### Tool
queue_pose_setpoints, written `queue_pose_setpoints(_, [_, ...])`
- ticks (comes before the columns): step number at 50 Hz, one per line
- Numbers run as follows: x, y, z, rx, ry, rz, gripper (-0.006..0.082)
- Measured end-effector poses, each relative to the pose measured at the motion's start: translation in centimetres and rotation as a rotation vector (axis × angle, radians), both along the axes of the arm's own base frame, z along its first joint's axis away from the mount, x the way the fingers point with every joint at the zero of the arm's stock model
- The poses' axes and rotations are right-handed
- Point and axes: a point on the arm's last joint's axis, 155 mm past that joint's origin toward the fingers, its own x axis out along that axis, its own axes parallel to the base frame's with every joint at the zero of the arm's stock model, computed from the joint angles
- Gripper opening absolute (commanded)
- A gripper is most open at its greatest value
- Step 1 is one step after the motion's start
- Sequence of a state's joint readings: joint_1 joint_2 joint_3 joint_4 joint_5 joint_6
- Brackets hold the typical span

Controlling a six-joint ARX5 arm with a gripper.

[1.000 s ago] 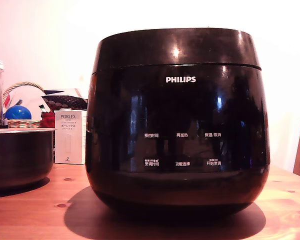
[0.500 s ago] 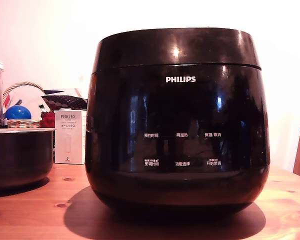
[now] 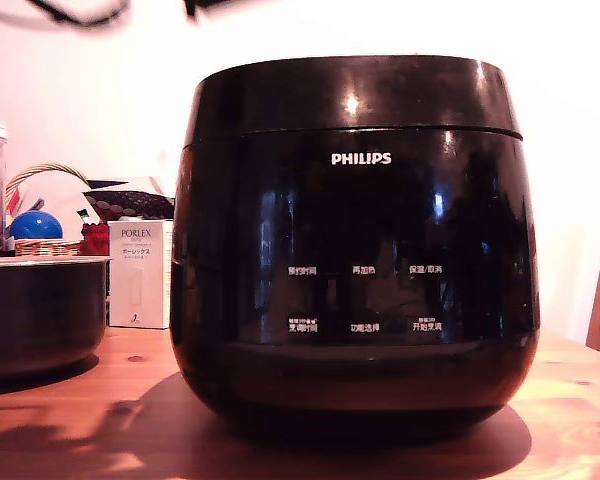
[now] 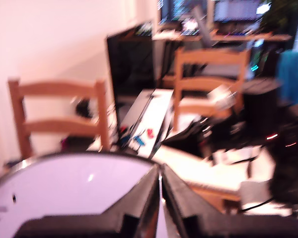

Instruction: Open the rice cooker by pressing the large metal button on the top of its lid with medium force

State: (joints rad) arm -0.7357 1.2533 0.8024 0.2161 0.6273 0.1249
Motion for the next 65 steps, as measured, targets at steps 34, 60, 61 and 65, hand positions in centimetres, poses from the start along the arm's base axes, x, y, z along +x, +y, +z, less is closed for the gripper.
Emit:
queue_pose_setpoints(34, [1.6,-1.3,-3.8,0.178,-0.053,0.084,-0.0021])
queue_pose_setpoints(60, [1.6,-0.2,-4.3,0.274,-0.076,0.109,-0.0021])
queue_pose_setpoints(61, [1.6,-0.2,-4.3,0.275,-0.076,0.109,-0.0021])
queue_pose_setpoints(65, [1.6,-0.2,-4.3,0.274,-0.076,0.109,-0.0021])
